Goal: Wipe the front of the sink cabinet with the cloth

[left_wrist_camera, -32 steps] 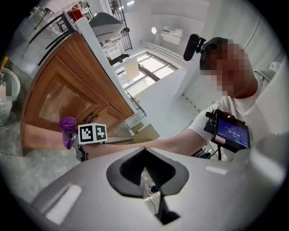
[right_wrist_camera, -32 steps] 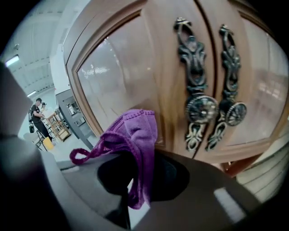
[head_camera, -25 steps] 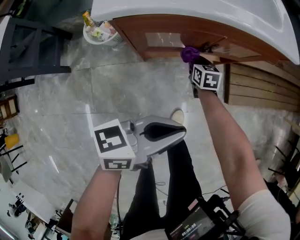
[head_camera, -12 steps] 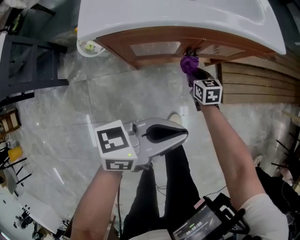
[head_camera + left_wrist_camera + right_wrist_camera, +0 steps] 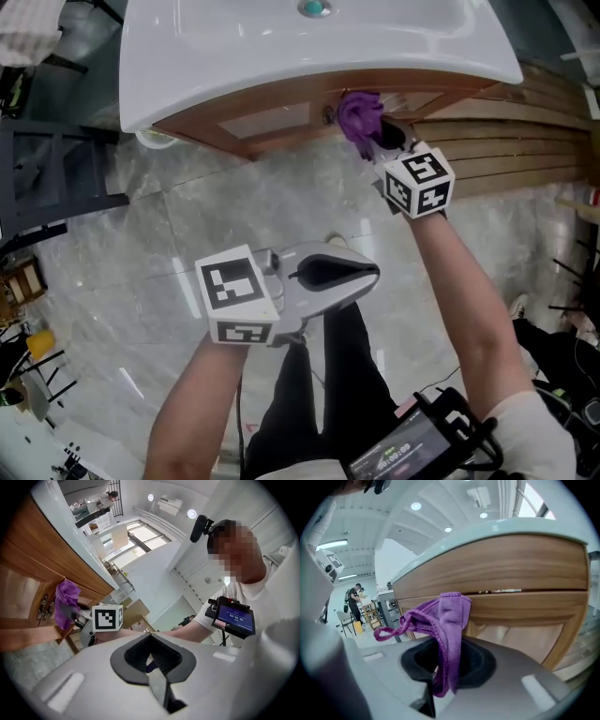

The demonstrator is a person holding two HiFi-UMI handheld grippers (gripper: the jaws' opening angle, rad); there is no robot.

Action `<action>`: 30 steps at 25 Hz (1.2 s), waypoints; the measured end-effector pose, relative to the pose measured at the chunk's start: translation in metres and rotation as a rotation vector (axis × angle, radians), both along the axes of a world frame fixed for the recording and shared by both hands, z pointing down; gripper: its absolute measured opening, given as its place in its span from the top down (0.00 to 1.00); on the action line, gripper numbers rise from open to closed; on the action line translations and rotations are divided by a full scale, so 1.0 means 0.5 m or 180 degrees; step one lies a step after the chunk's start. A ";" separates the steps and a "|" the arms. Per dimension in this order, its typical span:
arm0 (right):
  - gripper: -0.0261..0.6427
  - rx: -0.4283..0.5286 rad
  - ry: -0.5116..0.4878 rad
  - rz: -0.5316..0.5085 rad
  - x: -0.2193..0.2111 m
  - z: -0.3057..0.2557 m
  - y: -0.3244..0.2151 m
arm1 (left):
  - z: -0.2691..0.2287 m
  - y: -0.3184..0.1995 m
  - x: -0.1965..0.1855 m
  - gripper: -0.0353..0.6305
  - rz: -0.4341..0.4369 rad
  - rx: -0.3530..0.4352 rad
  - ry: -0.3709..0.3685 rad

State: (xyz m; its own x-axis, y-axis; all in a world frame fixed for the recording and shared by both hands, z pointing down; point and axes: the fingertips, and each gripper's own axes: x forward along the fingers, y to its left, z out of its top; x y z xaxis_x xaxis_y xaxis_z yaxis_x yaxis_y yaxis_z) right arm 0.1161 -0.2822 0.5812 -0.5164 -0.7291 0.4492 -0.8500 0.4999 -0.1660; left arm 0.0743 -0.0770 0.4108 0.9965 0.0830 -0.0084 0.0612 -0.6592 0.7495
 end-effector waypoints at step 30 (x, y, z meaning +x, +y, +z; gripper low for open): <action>0.85 -0.0196 0.0061 0.0586 0.334 0.065 -0.014 | 0.029 -0.044 0.159 0.94 0.0368 -0.0093 -0.0019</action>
State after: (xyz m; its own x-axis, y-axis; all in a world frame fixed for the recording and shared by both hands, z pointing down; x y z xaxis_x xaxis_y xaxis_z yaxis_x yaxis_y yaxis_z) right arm 0.2829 -0.2894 0.6137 -0.3679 -0.7812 0.5044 -0.9294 0.3251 -0.1744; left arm 0.1538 -0.0988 0.4256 0.9804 0.1971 -0.0066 0.1310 -0.6258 0.7689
